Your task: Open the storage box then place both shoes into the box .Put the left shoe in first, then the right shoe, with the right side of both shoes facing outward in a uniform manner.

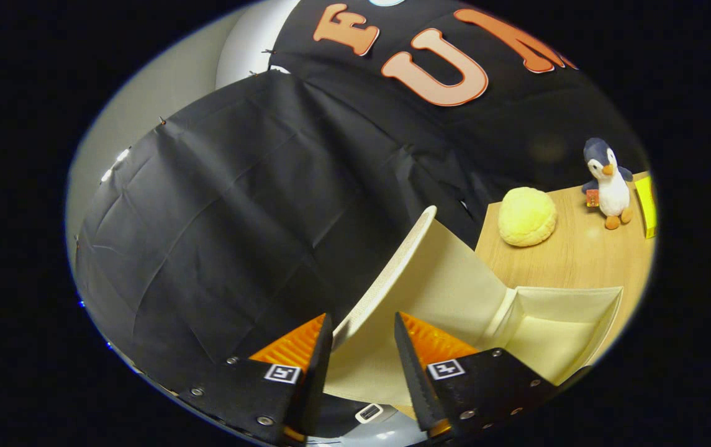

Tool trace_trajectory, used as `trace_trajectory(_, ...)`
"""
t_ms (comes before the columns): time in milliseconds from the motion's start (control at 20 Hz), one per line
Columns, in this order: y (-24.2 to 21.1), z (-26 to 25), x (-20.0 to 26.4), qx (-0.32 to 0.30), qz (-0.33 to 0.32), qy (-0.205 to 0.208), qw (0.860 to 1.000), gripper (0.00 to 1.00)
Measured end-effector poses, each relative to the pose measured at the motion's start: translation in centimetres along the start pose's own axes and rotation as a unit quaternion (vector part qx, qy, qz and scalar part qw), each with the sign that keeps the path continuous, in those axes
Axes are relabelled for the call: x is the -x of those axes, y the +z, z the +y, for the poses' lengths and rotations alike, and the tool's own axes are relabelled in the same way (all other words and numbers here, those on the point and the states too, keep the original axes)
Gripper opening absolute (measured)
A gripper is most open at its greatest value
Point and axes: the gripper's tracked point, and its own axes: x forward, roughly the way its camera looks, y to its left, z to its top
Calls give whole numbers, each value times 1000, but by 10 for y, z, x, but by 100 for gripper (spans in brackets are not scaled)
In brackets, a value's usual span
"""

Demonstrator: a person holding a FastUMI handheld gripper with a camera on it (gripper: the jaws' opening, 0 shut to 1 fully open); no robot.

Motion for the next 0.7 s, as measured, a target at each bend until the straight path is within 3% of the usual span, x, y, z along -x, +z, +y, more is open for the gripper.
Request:
trace_trajectory(100,-4,4,-1,9,5,1,1000,77)
trace_trajectory(200,-4,-5,7,28,2,-15,999,85)
trace_trajectory(450,-7,-61,52,56,-13,-84,995,89)
trace_trajectory(700,-20,-137,120,56,-24,-181,982,93)
